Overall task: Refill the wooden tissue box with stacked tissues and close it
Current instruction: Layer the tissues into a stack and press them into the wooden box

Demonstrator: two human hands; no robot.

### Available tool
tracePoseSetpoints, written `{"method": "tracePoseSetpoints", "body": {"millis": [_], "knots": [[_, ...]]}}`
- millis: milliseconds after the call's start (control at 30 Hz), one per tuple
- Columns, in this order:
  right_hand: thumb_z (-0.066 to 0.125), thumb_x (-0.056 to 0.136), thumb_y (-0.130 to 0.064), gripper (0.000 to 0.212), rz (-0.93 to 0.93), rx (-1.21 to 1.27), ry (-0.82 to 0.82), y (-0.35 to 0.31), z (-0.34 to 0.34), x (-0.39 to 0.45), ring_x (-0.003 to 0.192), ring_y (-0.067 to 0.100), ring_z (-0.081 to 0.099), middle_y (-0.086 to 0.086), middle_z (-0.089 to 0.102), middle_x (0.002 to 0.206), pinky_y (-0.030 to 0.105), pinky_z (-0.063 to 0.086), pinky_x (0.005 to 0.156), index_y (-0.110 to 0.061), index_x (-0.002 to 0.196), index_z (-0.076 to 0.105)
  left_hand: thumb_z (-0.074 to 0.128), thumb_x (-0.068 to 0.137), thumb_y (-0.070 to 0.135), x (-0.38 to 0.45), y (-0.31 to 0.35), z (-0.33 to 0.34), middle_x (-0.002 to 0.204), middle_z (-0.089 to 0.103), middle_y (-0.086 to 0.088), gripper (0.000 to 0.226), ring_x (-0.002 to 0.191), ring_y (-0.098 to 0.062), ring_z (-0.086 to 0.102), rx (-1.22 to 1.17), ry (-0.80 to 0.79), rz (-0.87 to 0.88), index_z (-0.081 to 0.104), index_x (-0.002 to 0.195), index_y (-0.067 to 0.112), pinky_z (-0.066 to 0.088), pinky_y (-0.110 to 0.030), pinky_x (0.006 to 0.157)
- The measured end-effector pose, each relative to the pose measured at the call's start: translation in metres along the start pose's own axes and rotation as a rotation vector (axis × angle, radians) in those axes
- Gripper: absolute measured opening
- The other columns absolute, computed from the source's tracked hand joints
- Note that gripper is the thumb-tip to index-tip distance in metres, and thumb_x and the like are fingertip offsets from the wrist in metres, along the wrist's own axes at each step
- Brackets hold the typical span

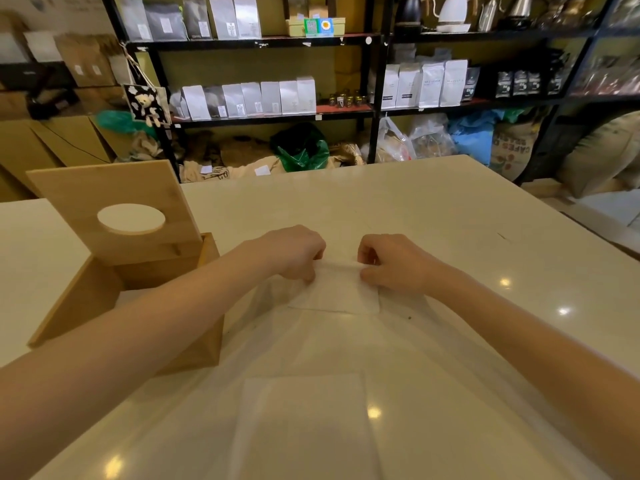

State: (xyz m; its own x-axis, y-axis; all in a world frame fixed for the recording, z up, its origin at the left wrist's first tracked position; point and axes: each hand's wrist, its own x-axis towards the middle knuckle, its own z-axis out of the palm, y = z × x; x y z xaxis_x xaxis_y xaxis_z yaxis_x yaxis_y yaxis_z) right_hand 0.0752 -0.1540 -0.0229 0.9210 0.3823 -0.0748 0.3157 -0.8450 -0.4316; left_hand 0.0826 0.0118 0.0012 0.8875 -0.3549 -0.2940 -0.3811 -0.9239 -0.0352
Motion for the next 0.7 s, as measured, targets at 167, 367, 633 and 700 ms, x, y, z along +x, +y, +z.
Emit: {"method": "tracePoseSetpoints", "body": {"millis": [167,367,633,700], "knots": [[0.060,0.082,-0.015,0.014,-0.035,0.072,0.007,-0.006,-0.011,-0.009,0.081,0.017,0.052,0.000,0.057,0.088,0.017,0.039,0.063,-0.011,0.096,0.062,0.056,0.087,0.016,-0.018,0.000,-0.009,0.107,0.054,-0.007,0.021,0.087,-0.017,0.036,-0.044,0.129,0.023,0.055,0.106,0.007,0.035,-0.029,0.074],[0.064,0.083,-0.019,0.009,-0.092,0.240,0.071,-0.016,-0.029,-0.035,0.069,0.003,0.060,-0.004,0.069,0.080,0.007,0.044,0.062,-0.013,0.086,0.071,0.058,0.086,0.019,-0.060,-0.002,-0.015,0.070,0.043,0.010,0.006,0.068,-0.011,0.042,-0.192,0.247,0.052,0.055,0.084,0.014,0.034,-0.023,0.061],[0.064,0.083,-0.021,0.011,-0.128,0.514,0.084,-0.040,-0.041,-0.070,0.075,0.014,0.067,0.000,0.075,0.081,0.021,0.053,0.075,-0.017,0.080,0.074,0.055,0.088,0.026,-0.123,-0.005,-0.020,0.067,0.068,-0.001,0.022,0.057,-0.014,0.056,-0.566,0.283,0.084,0.072,0.080,0.014,0.045,-0.023,0.056],[0.065,0.082,-0.018,0.010,-0.129,0.603,0.059,-0.047,-0.040,-0.077,0.074,0.012,0.069,-0.002,0.075,0.075,0.017,0.055,0.072,-0.017,0.078,0.074,0.058,0.086,0.026,-0.135,-0.006,-0.017,0.061,0.069,0.006,0.018,0.052,-0.006,0.056,-0.703,0.235,0.089,0.074,0.081,0.020,0.045,-0.016,0.053]]}}
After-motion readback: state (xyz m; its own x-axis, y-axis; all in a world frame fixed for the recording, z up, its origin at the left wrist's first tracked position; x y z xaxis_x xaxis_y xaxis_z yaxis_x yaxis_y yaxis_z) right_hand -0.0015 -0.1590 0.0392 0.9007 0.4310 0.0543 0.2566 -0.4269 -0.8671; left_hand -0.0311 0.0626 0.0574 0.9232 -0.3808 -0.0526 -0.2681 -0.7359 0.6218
